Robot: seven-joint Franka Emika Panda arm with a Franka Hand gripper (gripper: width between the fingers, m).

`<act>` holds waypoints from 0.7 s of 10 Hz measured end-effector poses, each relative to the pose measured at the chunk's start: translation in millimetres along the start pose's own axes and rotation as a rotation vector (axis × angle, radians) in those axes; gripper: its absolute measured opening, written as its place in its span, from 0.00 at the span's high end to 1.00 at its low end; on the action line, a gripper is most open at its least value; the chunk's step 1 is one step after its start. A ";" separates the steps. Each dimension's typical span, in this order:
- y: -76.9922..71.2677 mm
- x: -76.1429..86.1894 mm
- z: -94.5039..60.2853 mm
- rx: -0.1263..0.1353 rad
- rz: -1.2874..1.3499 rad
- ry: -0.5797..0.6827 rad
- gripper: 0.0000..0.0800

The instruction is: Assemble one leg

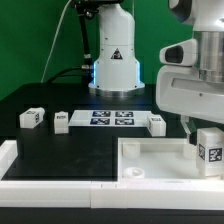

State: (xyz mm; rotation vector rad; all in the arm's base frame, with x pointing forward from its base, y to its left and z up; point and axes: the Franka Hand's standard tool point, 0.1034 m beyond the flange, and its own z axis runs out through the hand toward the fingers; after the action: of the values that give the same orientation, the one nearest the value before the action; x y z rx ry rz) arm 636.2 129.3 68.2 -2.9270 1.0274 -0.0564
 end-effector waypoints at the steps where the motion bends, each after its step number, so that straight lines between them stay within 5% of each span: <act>1: 0.5 0.7 -0.1 -0.001 -0.139 0.002 0.19; 7: 2.5 8.7 -4.2 -0.025 -0.793 0.025 0.19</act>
Offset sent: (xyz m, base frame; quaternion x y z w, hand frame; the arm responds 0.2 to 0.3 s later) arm 0.0009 -0.0003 0.0059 -0.0075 -0.0065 -0.3033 0.9528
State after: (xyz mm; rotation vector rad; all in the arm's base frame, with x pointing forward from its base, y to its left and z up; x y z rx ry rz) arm 641.2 121.8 72.5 -3.1437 -0.1844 -0.1001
